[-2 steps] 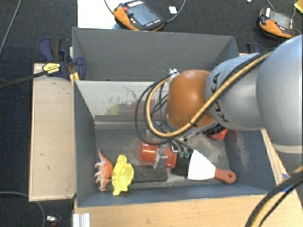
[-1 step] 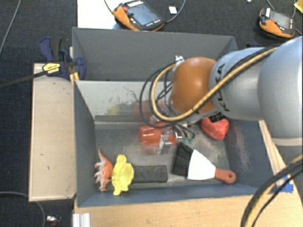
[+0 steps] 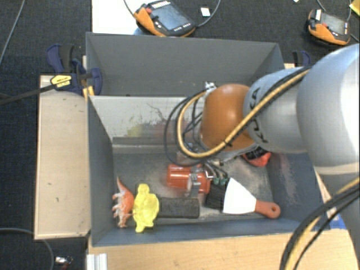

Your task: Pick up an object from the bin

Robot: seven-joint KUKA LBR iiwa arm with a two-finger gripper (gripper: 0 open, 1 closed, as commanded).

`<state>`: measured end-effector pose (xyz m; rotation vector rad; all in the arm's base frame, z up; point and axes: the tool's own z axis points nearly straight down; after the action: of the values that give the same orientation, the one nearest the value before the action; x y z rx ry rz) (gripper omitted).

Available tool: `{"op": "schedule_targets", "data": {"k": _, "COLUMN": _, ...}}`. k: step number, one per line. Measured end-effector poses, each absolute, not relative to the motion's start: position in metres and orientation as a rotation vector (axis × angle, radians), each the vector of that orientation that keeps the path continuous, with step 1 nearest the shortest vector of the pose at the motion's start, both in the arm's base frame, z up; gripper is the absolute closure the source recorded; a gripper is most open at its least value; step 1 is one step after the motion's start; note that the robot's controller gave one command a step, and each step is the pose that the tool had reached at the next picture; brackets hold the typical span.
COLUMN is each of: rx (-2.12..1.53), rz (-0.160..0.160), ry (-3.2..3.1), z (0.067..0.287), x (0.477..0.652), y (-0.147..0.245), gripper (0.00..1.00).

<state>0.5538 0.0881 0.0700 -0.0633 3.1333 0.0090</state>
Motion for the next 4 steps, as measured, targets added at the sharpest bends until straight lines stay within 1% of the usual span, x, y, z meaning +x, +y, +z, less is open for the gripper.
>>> {"op": "schedule_targets", "data": {"k": 1, "rx": -0.310, "rz": 0.006, "ry": 3.095, "z": 0.071, "x": 0.587, "y": 0.091, "gripper": 0.00}}
{"op": "schedule_targets", "data": {"k": 2, "rx": -0.089, "rz": 0.011, "ry": 3.123, "z": 0.072, "x": 0.533, "y": 0.061, "gripper": 0.00}}
{"op": "schedule_targets", "data": {"k": 3, "rx": -0.263, "rz": 0.011, "ry": 3.092, "z": 0.072, "x": 0.588, "y": 0.075, "gripper": 0.00}}
{"op": "schedule_targets", "data": {"k": 4, "rx": -0.173, "rz": 0.011, "ry": 3.113, "z": 0.158, "x": 0.541, "y": 0.068, "gripper": 0.00}}
